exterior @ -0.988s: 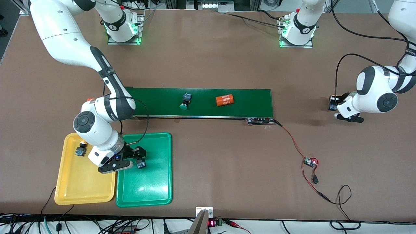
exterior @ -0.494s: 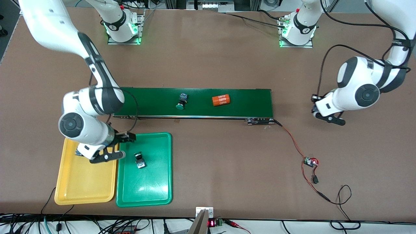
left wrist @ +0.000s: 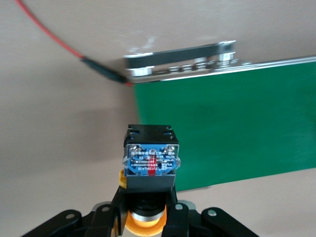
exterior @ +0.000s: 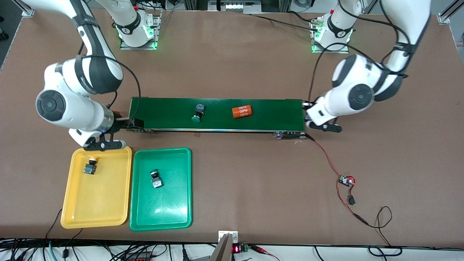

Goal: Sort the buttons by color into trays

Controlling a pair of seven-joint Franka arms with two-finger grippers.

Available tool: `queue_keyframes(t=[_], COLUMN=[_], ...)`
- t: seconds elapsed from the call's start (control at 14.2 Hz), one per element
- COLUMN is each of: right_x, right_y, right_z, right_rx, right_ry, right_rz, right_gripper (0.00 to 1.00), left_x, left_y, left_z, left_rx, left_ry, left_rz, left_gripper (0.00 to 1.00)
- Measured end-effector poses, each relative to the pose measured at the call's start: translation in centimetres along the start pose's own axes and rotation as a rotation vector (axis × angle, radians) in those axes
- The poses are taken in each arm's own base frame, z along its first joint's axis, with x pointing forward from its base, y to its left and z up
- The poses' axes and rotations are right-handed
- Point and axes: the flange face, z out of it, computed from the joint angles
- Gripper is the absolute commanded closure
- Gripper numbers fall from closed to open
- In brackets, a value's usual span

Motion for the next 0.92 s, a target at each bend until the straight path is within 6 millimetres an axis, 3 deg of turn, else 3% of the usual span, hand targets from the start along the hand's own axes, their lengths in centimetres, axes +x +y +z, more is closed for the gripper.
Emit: queue_keyframes(t=[0.28, 0.56, 0.64, 0.78, 0.92], right_x=[-4.1, -6.7, -7.2, -7.7, -7.9], right_y=[-0.3, -5.8, -7.0, -8.1, -8.7], right_z=[1.8, 4.6, 5.2, 6.0, 6.6], right_rx=[0.031, 0.046, 0.039, 0.002, -0.008], right_ry=[0.032, 0.119, 0.135, 0.152, 0.160], right_rz=[0.167, 0.251, 0.235, 0.209, 0.236], right_gripper=[0.00, 0.00, 0.00, 0.00, 0.00], left_x=[0.0, 0.5, 0.6, 0.8, 1.0], left_y=[3.5, 6.0, 6.2, 6.2, 6.0], left_z=[2.7, 5.6, 5.9, 6.2, 6.0], left_rx=[-0.089, -0.117, -0.122, -0.127, -0.128], left_ry=[-0.038, -0.031, -0.028, -0.024, -0.019], left_rz=[-0.044, -0.066, -0.068, -0.073, -0.077], left_gripper=[1.00, 0.99, 0.84, 0.00, 0.00])
